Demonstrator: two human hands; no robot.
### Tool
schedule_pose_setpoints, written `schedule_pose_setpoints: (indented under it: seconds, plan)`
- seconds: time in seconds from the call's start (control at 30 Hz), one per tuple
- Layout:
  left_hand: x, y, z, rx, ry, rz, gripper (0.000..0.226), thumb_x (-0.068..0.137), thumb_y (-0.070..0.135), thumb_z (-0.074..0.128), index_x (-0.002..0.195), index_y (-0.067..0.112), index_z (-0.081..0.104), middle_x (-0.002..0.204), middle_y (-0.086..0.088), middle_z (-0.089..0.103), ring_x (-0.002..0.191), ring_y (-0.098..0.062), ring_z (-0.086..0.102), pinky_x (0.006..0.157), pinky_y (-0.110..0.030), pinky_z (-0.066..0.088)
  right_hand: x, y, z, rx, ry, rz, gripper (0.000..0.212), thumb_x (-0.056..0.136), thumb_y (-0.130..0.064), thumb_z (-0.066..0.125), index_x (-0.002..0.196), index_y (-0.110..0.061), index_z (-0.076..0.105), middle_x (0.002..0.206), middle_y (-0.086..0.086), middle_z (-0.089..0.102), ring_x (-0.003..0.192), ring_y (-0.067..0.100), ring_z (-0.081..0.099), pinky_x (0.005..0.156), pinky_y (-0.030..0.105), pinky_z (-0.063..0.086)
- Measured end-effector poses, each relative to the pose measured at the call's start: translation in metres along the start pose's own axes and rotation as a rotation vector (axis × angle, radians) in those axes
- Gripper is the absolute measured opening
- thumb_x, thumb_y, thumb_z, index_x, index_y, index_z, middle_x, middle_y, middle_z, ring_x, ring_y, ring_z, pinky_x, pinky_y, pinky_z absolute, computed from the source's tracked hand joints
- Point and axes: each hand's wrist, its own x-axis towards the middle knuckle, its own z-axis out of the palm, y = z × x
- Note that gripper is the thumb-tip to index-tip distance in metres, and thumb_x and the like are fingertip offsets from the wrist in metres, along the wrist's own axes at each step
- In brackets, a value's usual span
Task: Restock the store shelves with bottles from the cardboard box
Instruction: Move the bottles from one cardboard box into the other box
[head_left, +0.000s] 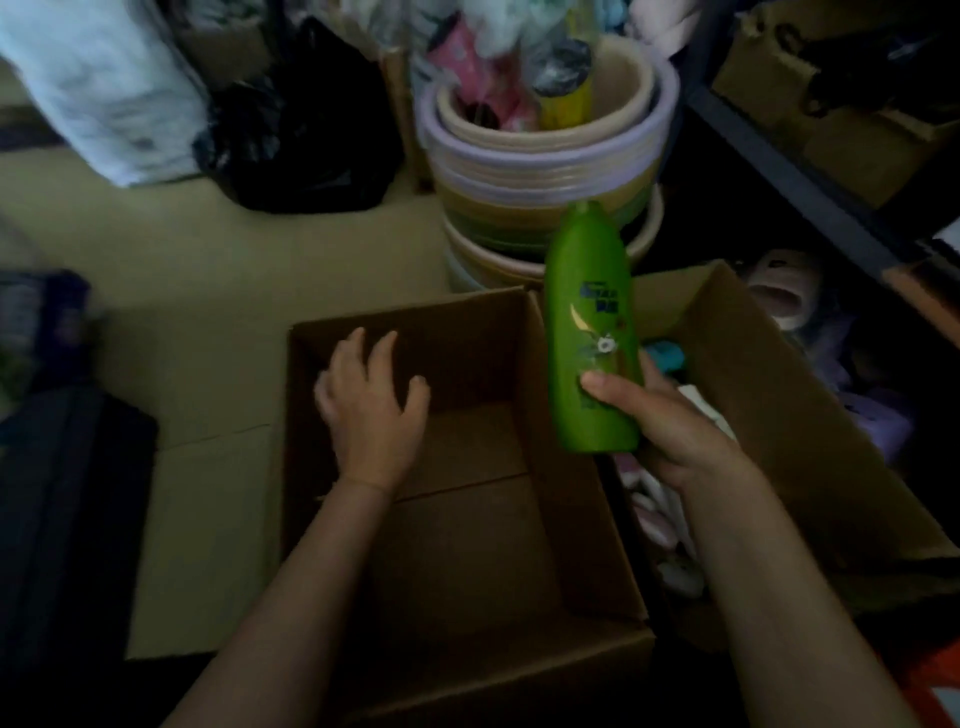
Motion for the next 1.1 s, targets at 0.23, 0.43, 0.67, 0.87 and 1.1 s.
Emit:
schedule_pose_setpoints:
  seconds: [0.23,0.43,0.67,0.87,1.1]
  plan:
    - [0.005,-0.082,-0.031,-0.033,-0.269,-0.524,0.068,0.096,0.023,0.055,0.156,0.023,0.022,0.137,-0.019,0.058,0.118,-0.041,0.058,0.095,-0.043,0.046,0.061,0.102,0.097,-0.251,-0.140,0.383,0.085,0.067,-0.025,0.085,0.140,-0.018,0.043,0.122,0.009,0.066,0.103,0.025,0.068,0.078,0.035,0.058]
    - [0.001,-0.090,-0.020,-0.025,-0.188,-0.460,0.062,0.098,0.010,0.045,0.155,0.028,0.028,0.115,-0.016,0.066,0.090,-0.034,0.060,0.074,-0.034,0.043,0.097,0.196,0.102,-0.489,0.073,0.631,0.106,0.064,-0.030,0.091,0.147,-0.017,0.027,0.135,0.012,0.051,0.116,0.034,0.056,0.085,0.041,0.052]
    - [0.004,-0.084,-0.017,-0.031,-0.210,-0.482,0.066,0.096,0.007,0.045,0.156,0.025,0.024,0.092,-0.007,0.063,0.075,-0.026,0.057,0.070,-0.036,0.047,0.111,0.220,0.102,-0.814,0.283,0.451,0.071,0.084,-0.014,0.073,0.145,-0.014,0.036,0.139,0.015,0.050,0.123,0.034,0.053,0.098,0.040,0.047]
    - [-0.012,0.001,0.014,0.003,-0.133,0.123,0.060,0.099,0.025,0.050,0.155,0.018,0.030,0.162,-0.011,0.028,0.150,-0.027,0.025,0.121,-0.047,0.017,0.058,0.086,0.088,-0.568,0.040,-0.073,0.014,0.096,-0.017,0.058,0.095,-0.026,0.068,0.092,-0.002,0.070,0.084,0.008,0.066,0.077,0.025,0.055]
    - [-0.044,0.112,0.084,-0.656,-0.662,-0.149,0.099,0.084,0.053,0.069,0.159,0.023,0.012,0.160,-0.008,0.031,0.145,-0.026,0.035,0.119,-0.038,0.028,0.046,0.042,-0.076,-0.485,0.708,-0.024,0.015,0.083,-0.029,0.055,0.082,-0.019,0.066,0.080,0.006,0.071,0.082,0.026,0.067,0.078,0.045,0.056]
